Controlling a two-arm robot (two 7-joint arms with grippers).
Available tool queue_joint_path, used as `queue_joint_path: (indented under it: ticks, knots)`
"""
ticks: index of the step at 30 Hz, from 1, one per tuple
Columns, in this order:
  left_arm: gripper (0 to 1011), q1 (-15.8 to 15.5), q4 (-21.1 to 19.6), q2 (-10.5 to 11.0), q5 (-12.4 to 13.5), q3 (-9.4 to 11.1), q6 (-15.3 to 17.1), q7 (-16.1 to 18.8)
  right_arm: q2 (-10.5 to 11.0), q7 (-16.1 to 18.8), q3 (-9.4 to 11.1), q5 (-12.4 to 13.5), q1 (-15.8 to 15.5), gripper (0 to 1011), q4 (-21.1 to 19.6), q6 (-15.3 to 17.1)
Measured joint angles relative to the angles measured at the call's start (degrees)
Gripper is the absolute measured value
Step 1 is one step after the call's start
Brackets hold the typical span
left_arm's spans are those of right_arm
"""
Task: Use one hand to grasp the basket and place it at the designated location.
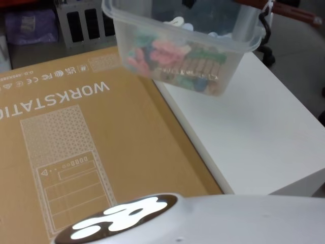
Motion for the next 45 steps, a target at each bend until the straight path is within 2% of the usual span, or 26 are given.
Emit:
queue_joint_path:
  ticks: [10, 18, 32, 45]
  knots:
    - [0, 0.0, 0.01, 0.0, 0.0, 0.0, 0.0, 0.0, -0.85, 0.19, -1.18, 2.5, 0.14, 233, -3.14, -4.06]
    - [0, 0.0, 0.0, 0.0, -0.01, 0.0, 0.0, 0.0, -1.28, -0.19, -2.32, 3.03, 0.16, 233, -5.48, -6.09]
    - [0, 0.0, 0.0, 0.0, 0.0, 0.0, 0.0, 0.0, -1.84, -2.14, -4.83, 2.24, -0.52, 233, -10.21, -10.17]
    - [0, 0.0, 0.0, 0.0, 0.0, 0.0, 0.0, 0.0, -2.91, -5.27, -6.68, 1.16, -1.51, 233, -13.82, -18.3]
